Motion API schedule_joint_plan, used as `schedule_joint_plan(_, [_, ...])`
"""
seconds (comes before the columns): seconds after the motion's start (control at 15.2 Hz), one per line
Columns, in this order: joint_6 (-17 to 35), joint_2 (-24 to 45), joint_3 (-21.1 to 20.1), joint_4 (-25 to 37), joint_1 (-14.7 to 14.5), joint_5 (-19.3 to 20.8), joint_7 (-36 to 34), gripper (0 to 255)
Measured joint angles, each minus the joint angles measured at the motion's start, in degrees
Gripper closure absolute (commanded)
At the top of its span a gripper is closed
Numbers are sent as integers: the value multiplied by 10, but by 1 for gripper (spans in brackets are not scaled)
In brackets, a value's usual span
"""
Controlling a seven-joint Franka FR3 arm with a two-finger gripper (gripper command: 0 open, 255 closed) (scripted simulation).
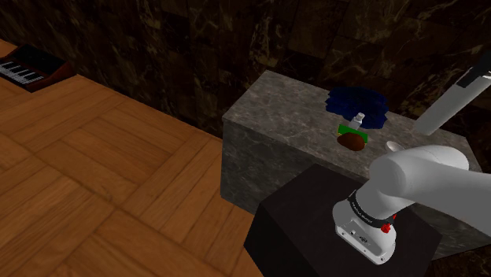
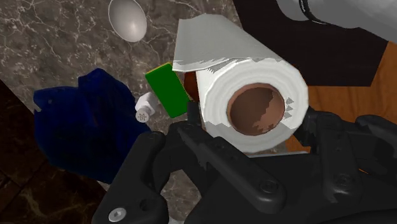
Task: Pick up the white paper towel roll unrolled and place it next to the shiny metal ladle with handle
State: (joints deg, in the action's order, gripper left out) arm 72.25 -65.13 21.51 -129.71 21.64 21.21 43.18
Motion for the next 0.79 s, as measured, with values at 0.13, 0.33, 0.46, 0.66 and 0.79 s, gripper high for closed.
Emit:
schedule_joint_plan(0.13, [-25,-11,9,19,6,14,21,255])
schedule_joint_plan(0.33, [-63,-24,26,52,13,38,59,255])
schedule_joint_plan(0.46, [-88,-38,38,71,19,59,86,255])
schedule_joint_plan(0.66, [-122,-48,54,107,23,87,126,255])
schedule_joint_plan(0.79, [-131,-53,64,117,24,102,143,255])
